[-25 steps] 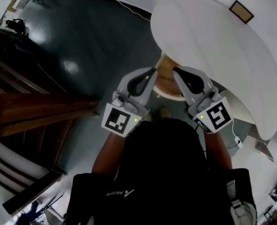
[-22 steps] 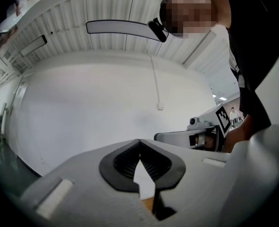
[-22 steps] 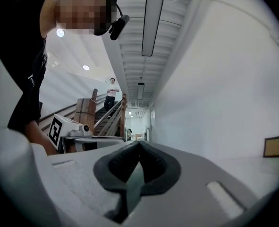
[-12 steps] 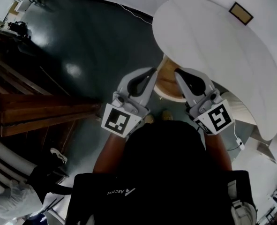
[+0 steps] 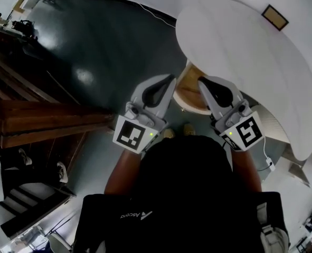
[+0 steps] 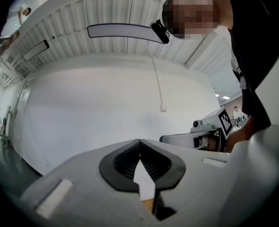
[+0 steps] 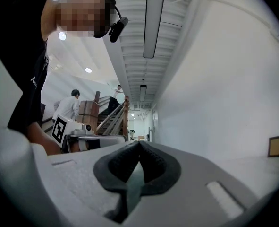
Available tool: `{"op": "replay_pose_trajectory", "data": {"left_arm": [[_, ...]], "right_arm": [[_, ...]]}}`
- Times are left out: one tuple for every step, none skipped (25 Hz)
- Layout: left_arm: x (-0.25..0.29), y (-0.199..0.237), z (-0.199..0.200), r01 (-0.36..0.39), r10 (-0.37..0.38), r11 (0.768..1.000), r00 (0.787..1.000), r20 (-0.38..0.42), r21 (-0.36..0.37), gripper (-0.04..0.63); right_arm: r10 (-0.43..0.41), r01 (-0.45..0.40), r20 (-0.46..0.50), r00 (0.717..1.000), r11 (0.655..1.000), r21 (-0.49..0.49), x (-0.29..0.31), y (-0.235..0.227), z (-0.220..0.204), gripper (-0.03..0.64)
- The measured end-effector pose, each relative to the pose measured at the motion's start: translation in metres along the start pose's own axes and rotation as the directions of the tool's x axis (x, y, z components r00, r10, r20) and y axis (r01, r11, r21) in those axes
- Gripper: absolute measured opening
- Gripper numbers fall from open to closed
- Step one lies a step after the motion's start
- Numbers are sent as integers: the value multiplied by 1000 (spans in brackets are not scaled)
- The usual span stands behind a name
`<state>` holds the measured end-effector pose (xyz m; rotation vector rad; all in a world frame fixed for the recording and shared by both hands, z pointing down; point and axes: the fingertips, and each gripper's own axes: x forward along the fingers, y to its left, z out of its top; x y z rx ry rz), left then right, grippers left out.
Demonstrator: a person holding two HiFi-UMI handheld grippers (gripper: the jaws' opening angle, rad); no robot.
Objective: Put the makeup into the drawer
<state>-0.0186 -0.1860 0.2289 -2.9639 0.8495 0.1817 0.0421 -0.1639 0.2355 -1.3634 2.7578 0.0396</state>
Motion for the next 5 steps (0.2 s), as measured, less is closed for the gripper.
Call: {"op": "replay_pose_trajectory", "data": {"left_arm": [[-1,0,0,0,0,1000,1000,0,1,11],[-2,-1,0,0,0,1000,1000,0,2,11],[-2,-1,0,1,-1,1000,1000,0,4,11],[-2,-2,0,1,-1,1000,1000,1,5,11],[-2,-2,0,2,-2,1000,1000,2,7,11]], "right_arm": [[2,-2,-1,1000,1000,-1,0,1,0,3],[4,-4,0,1000,1000,-2,0,2,0,3],[6,-6,2,1000,1000,-2,-1,3,0,3],[8,-8,6,1000,1000,-1,-1,4,1,3],[11,-11,11,1000,1000,0,-1,4,1,3]]}}
